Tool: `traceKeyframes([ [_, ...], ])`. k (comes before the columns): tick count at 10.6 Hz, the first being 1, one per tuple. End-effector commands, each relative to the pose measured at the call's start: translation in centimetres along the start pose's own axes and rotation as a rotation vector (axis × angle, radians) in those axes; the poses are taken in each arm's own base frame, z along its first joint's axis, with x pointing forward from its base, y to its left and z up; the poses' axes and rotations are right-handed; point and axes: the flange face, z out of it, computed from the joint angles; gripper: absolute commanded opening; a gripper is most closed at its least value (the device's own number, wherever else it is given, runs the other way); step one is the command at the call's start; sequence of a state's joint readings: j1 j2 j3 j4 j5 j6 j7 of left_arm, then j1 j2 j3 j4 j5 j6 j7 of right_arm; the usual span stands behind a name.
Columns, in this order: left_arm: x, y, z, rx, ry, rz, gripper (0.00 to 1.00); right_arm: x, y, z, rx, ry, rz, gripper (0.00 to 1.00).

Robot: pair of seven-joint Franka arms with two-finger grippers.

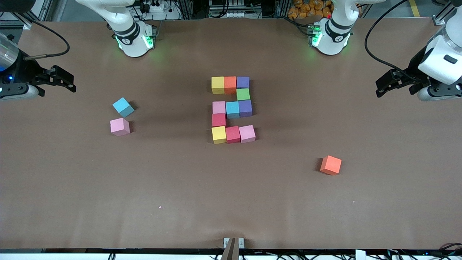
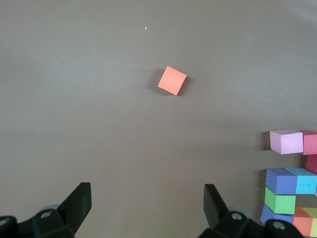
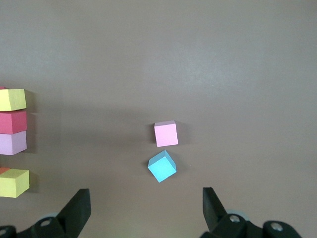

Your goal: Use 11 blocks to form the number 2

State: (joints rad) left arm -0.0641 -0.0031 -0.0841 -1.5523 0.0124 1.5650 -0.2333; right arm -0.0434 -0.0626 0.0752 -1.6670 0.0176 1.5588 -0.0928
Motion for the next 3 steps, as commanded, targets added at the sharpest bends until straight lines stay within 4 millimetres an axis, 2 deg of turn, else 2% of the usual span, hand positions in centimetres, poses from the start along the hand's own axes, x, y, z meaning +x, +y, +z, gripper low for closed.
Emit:
traceKeyframes([
  [1,0.05,0.08,0.62,0.022,-0.019,0.019,1.00,0.07,0.11,-0.11,0.010,0.002,-0.008,1.00],
  [3,0.07,0.18,0.71,0.023,-0.020,0.022,1.00,0.05,0.11,-0.02,0.010,-0.001,-0.008,1.00],
])
